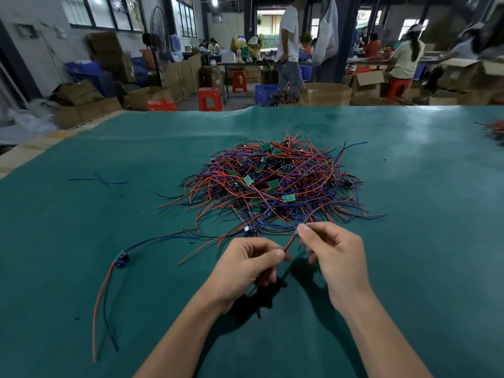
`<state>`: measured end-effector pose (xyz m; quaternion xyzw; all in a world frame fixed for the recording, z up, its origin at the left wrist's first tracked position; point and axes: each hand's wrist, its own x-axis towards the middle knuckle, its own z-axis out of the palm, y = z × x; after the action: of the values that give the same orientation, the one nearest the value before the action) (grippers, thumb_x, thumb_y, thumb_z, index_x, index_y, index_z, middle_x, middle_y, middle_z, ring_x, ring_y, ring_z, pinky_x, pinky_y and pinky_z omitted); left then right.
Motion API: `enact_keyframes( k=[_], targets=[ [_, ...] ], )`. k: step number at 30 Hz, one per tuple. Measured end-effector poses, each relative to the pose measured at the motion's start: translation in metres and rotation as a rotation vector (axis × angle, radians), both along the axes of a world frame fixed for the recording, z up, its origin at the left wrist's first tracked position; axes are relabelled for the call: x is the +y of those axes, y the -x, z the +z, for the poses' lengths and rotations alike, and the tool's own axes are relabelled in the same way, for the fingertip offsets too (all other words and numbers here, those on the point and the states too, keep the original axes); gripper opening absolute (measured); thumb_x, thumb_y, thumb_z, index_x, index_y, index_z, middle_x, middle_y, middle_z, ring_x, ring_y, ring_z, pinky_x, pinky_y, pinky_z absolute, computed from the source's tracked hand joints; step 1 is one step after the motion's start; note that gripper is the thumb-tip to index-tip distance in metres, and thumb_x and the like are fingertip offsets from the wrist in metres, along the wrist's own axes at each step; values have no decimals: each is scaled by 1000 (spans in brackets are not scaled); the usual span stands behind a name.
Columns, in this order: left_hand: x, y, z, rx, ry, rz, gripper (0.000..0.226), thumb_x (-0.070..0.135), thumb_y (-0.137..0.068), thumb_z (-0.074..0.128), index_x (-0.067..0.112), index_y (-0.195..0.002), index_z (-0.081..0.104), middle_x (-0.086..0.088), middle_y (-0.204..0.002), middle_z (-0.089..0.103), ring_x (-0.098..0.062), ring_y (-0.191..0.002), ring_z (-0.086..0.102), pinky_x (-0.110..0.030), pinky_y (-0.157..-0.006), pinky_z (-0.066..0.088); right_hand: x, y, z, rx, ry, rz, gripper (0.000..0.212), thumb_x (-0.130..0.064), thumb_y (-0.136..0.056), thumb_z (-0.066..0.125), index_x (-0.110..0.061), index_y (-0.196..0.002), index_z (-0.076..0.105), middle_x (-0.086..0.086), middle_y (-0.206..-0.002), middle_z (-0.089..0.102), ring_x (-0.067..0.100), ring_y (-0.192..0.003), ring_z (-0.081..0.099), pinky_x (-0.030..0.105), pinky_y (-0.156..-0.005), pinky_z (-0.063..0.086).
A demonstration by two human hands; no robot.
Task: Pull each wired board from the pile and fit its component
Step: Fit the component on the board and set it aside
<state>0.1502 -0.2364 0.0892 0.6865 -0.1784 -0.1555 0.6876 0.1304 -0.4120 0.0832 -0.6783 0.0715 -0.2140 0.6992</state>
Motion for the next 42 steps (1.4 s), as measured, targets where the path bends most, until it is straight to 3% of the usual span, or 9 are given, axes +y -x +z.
enact_keyframes(
  k=[7,12,19,23,27,33,36,39,42],
  targets=[
    [11,3,6,85,-49,-212,13,22,-84,71,13,-80,79,-4,-64,67,-9,-56,56,-15,-57,43,-32,-1,15,-24,-497,-308,14,-11,-90,74,-9,-78,68,-2,-57,64,8,-49,49,17,-45,39],
    [10,-2,10,203,138,-77,35,38,-93,66,6,-90,79,-18,-85,74,-19,-72,69,-22,-67,55,-45,6,24,35,-827,-186,15,-16,-86,73,-14,-72,73,-1,-61,64,5,-47,51,15,-43,39],
    [5,2,6,158,110,9,26,30,-88,71,4,-94,72,-14,-83,71,-20,-67,69,-25,-64,57,20,4,1,6,286,129,10,-25,-89,77,-24,-80,82,-13,-73,75,0,-65,64,16,-64,48],
    [17,-1,17,203,131,136,22,18,-83,68,-2,-93,70,-11,-73,68,-14,-57,63,-20,-56,53,19,2,-6,-75,493,37,30,-45,-96,62,-43,-66,64,-21,-64,59,1,-67,52,16,-64,38],
    [66,-8,46,159,-21,239,18,6,-91,63,-6,-102,70,-8,-70,67,-11,-54,61,-17,-53,52,6,-3,-15,174,926,-102,28,-37,-92,66,-35,-120,70,-18,-116,59,13,-110,41,30,-96,39],
    [167,-7,71,-2,-327,538,21,7,-86,71,8,-106,71,-16,-67,71,-15,-48,61,-20,-46,52,10,-6,-15,295,1148,-53,38,-37,-99,53,-41,-136,60,-21,-151,48,21,-129,35,36,-103,32],
    [192,-17,59,-113,-834,657,8,14,-95,69,14,-103,69,-3,-66,75,-20,-60,69,-32,-66,60,13,-6,-14,321,1248,-36,46,-43,-102,43,-44,-148,44,-20,-156,40,23,-131,33,39,-103,32],
    [193,-13,52,-259,-1421,710,17,38,-91,66,28,-104,68,3,-95,77,-30,-94,68,-43,-82,56,14,-5,-15,332,1312,-58,46,-46,-101,41,-43,-147,43,-13,-144,45,25,-122,37,41,-99,35],
    [154,-6,50,-527,-1351,759,22,31,-88,68,20,-106,71,-7,-109,72,-35,-103,65,-45,-84,53,14,-6,-11,325,1269,-144,29,-45,-99,50,-38,-124,62,-10,-122,54,23,-111,39,38,-92,37]
  ],
)
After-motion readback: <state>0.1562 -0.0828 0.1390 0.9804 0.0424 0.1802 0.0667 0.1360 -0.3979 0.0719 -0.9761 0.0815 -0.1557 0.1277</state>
